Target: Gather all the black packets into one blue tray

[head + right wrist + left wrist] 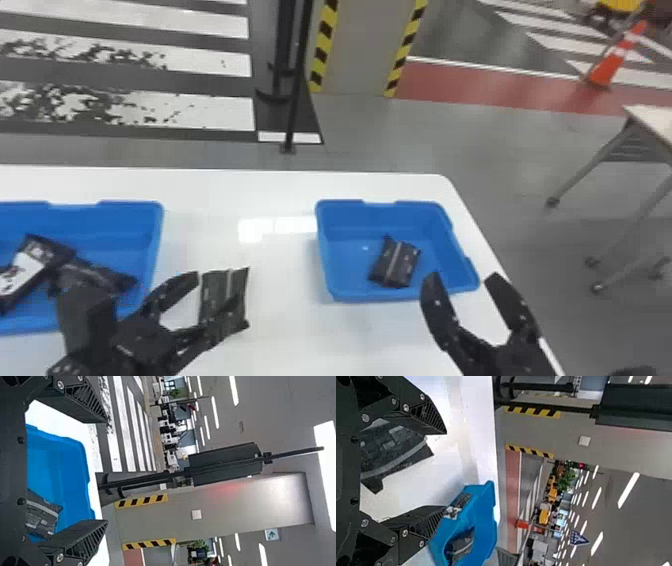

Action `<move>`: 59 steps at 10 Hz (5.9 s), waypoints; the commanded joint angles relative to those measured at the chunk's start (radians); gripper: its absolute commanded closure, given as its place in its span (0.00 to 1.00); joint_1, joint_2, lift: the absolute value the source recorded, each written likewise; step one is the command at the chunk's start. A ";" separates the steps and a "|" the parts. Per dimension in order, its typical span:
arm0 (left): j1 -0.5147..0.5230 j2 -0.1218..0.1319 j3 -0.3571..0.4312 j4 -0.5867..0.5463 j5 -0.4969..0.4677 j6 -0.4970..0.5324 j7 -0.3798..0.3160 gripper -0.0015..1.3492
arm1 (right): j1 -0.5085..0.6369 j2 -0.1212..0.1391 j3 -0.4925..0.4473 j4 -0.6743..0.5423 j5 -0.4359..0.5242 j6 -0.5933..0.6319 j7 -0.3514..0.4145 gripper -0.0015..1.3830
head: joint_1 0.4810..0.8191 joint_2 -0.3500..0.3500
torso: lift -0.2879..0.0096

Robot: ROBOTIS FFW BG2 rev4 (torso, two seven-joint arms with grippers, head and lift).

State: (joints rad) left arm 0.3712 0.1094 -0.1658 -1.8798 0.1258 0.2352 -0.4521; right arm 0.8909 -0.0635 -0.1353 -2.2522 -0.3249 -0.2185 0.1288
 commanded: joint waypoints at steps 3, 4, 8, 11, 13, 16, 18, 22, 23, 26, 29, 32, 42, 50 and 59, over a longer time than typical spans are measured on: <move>-0.067 -0.005 -0.044 0.072 -0.042 0.126 0.004 0.29 | -0.002 -0.004 0.002 0.003 -0.022 0.000 0.000 0.09 | 0.63 0.00 | 0.60; -0.072 -0.014 -0.026 0.089 -0.054 0.121 0.007 0.29 | -0.002 -0.004 0.002 0.005 -0.026 0.000 0.000 0.09 | 0.63 0.00 | 0.60; -0.168 -0.062 0.006 0.286 -0.068 0.084 0.018 0.29 | -0.005 -0.004 0.004 0.008 -0.032 0.000 0.000 0.09 | 0.63 0.06 | 0.60; -0.185 -0.063 -0.012 0.308 -0.052 0.069 0.021 0.62 | -0.005 -0.004 0.004 0.013 -0.042 0.000 0.000 0.09 | 0.63 0.05 | 0.60; -0.182 -0.063 -0.014 0.305 -0.068 0.032 0.016 0.90 | -0.005 -0.004 0.004 0.015 -0.046 0.000 0.000 0.09 | 0.63 0.04 | 0.60; -0.172 -0.062 -0.010 0.300 -0.102 -0.017 0.012 0.90 | -0.002 -0.002 0.004 0.015 -0.048 0.000 0.000 0.09 | 0.63 0.04 | 0.60; -0.133 -0.056 0.014 0.219 -0.102 -0.071 0.013 0.90 | -0.002 -0.004 0.004 0.015 -0.050 0.000 0.000 0.09 | 0.63 0.05 | 0.60; 0.078 -0.051 0.142 -0.114 -0.050 -0.127 0.013 0.90 | 0.000 -0.002 0.006 0.015 -0.056 0.000 0.000 0.09 | 0.63 0.12 | 0.60; 0.139 -0.056 0.190 -0.195 -0.056 -0.125 0.013 0.90 | 0.002 -0.002 0.006 0.015 -0.056 0.000 0.000 0.09 | 0.63 0.16 | 0.60; 0.198 -0.068 0.343 -0.247 -0.106 -0.154 0.007 0.90 | 0.007 -0.002 0.010 0.015 -0.056 0.000 0.000 0.09 | 0.63 0.27 | 0.60; 0.181 -0.088 0.517 -0.181 -0.170 -0.191 -0.008 0.90 | 0.005 -0.002 0.014 0.018 -0.058 0.000 0.000 0.09 | 0.63 0.47 | 0.60; 0.107 -0.089 0.595 -0.036 -0.267 -0.299 -0.007 0.90 | 0.002 -0.002 0.018 0.020 -0.058 0.000 0.000 0.09 | 0.63 0.66 | 0.60; 0.181 -0.112 0.473 0.001 -0.038 -0.532 0.015 0.13 | -0.017 -0.028 0.052 0.018 -0.068 0.022 0.002 0.08 | 0.63 0.64 | 0.60; 0.515 -0.112 0.441 -0.269 0.133 -0.574 0.015 0.13 | -0.250 -0.055 0.058 -0.046 -0.034 0.616 0.041 0.09 | 0.63 0.69 | 0.60; 0.517 -0.112 0.407 -0.294 0.187 -0.549 0.015 0.13 | -0.753 -0.075 -0.082 0.464 0.133 0.974 0.149 0.09 | 0.63 0.45 | 0.60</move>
State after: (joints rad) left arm 0.8891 0.0000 0.2409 -2.1733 0.3127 -0.3163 -0.4371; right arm 0.1611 -0.1361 -0.2170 -1.8125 -0.2030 0.7364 0.2773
